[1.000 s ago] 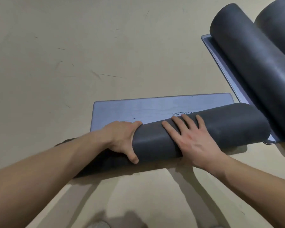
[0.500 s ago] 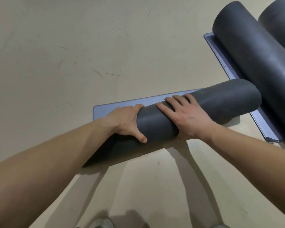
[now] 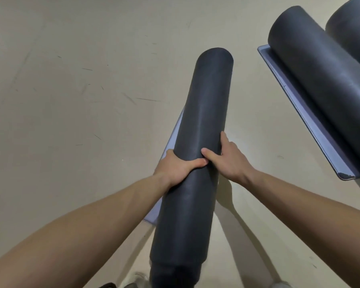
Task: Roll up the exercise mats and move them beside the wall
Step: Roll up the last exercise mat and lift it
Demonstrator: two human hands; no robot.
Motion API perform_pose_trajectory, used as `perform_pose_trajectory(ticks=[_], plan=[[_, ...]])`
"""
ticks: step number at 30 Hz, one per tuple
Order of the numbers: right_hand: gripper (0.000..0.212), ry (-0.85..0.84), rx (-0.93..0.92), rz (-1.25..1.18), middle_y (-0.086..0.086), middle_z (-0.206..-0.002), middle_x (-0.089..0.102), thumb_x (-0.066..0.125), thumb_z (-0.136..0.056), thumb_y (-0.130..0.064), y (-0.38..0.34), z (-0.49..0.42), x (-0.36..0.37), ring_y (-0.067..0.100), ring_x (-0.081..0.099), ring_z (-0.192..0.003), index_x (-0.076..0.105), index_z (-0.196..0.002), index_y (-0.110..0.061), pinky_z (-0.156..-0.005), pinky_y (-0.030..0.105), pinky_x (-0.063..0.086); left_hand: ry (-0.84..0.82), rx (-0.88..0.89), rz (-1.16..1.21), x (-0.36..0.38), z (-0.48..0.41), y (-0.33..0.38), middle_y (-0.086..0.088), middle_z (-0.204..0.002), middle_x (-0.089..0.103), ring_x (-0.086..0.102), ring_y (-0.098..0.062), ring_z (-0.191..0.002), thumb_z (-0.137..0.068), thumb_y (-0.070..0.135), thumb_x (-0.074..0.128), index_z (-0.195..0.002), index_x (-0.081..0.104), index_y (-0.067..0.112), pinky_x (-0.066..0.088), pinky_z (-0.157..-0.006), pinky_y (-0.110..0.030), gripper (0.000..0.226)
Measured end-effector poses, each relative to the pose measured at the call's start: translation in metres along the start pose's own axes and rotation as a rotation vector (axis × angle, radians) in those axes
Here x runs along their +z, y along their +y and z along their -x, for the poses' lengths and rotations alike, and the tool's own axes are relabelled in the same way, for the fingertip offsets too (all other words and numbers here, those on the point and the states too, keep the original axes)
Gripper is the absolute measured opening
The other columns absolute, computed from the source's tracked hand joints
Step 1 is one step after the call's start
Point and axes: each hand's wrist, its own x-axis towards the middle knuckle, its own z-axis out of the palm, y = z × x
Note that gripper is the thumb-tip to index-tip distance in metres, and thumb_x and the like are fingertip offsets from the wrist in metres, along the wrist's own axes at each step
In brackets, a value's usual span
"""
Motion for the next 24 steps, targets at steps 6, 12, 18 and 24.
perform_pose_trajectory(ticks=[6, 12, 18, 24], plan=[[0.059, -0.027, -0.016, -0.224, -0.02, -0.123, 0.058, 0.051, -0.102, -0.052, 0.023, 0.037, 0.005, -0.004, 0.06, -0.102, 0.027, -0.155, -0.041, -0.079, 0.017, 0.049, 0.008, 0.007, -0.004, 0.014, 0.002, 0.004, 0.008, -0.128, 0.066, 0.067, -0.021, -0.109, -0.033, 0.093, 0.079, -0.141, 0.047, 0.026, 0.058, -0.096, -0.045, 0.131], [0.063, -0.074, -0.029, -0.357, -0.016, -0.131, 0.058, 0.065, -0.094, -0.039, 0.03, 0.064, 0.022, 0.0, 0.062, -0.111, 0.034, -0.149, -0.043, -0.1, 0.038, 0.053, -0.023, 0.022, -0.045, 0.005, 0.01, 0.008, 0.007, -0.134, 0.064, 0.066, -0.021, -0.114, -0.043, 0.091, 0.078, -0.146, 0.042, 0.022, 0.055, -0.101, -0.046, 0.128], [0.091, 0.05, -0.162, 0.217, 0.003, -0.165, 0.014, 0.055, -0.085, -0.011, -0.002, 0.013, -0.022, 0.033, 0.039, -0.138, 0.018, -0.161, -0.044, -0.113, 0.044, 0.041, -0.069, 0.074, -0.157, 0.034, 0.044, 0.002, -0.002, -0.139, 0.052, 0.062, -0.029, -0.116, -0.041, 0.074, 0.087, -0.155, 0.002, 0.041, 0.055, -0.101, -0.051, 0.146], [0.109, -0.092, -0.673, 1.359, 0.006, -0.171, -0.005, 0.076, -0.086, -0.028, -0.028, -0.015, -0.061, 0.036, -0.004, -0.157, -0.003, -0.162, -0.036, -0.126, 0.057, 0.011, -0.104, 0.278, -0.448, 0.008, 0.028, 0.006, -0.004, -0.132, 0.056, 0.06, -0.028, -0.11, -0.058, 0.054, 0.091, -0.16, -0.001, 0.032, 0.054, -0.097, -0.043, 0.139]])
